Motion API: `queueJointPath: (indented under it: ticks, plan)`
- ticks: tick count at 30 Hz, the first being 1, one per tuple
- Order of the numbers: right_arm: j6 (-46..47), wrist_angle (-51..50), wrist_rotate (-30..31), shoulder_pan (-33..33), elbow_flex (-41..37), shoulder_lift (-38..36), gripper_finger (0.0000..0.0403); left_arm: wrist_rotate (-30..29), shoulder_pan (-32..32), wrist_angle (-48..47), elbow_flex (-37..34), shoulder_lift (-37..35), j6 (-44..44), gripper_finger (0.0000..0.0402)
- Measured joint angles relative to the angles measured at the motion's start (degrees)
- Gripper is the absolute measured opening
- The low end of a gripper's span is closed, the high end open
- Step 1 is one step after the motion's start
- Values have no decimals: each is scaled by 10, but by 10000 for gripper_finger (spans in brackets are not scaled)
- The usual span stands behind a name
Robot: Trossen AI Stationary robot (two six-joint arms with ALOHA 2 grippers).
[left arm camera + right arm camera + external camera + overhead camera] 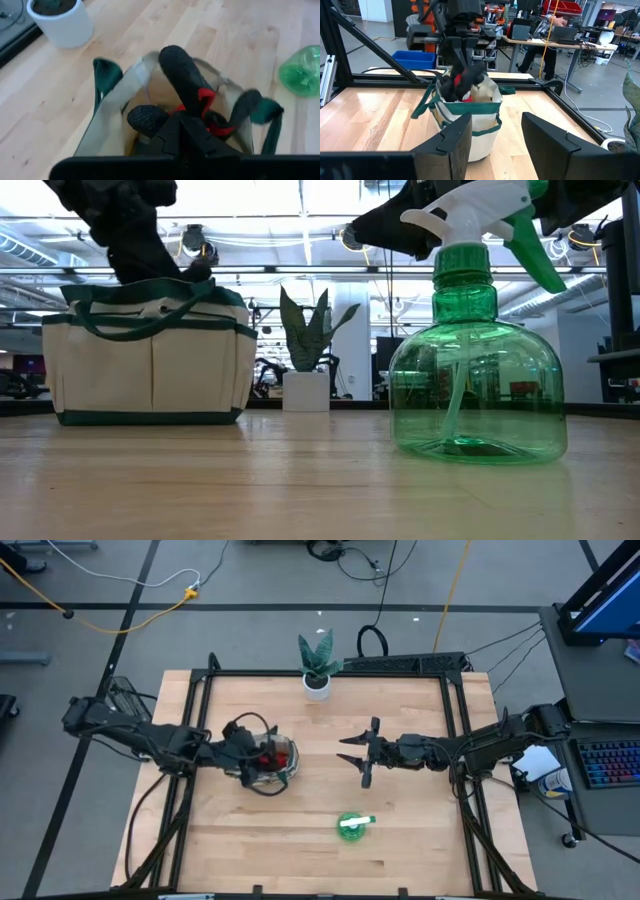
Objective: Pick & Place Garden tools in Gardening bag
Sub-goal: Put the red gloves into the white gardening bag
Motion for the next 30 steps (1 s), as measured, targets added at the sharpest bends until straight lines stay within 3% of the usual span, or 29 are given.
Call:
queueJointPath:
  ticks: [11, 19, 30]
  plan:
    - [0, 0, 0, 0, 0, 0, 167, 32, -25, -129, 0, -9, -82, 11]
    - [0, 1, 0, 0, 0, 0, 167, 51, -21, -205, 0, -9, -88, 6]
    - [0, 1, 0, 0, 0, 0, 167, 49, 14, -212, 0, -5, -54, 95]
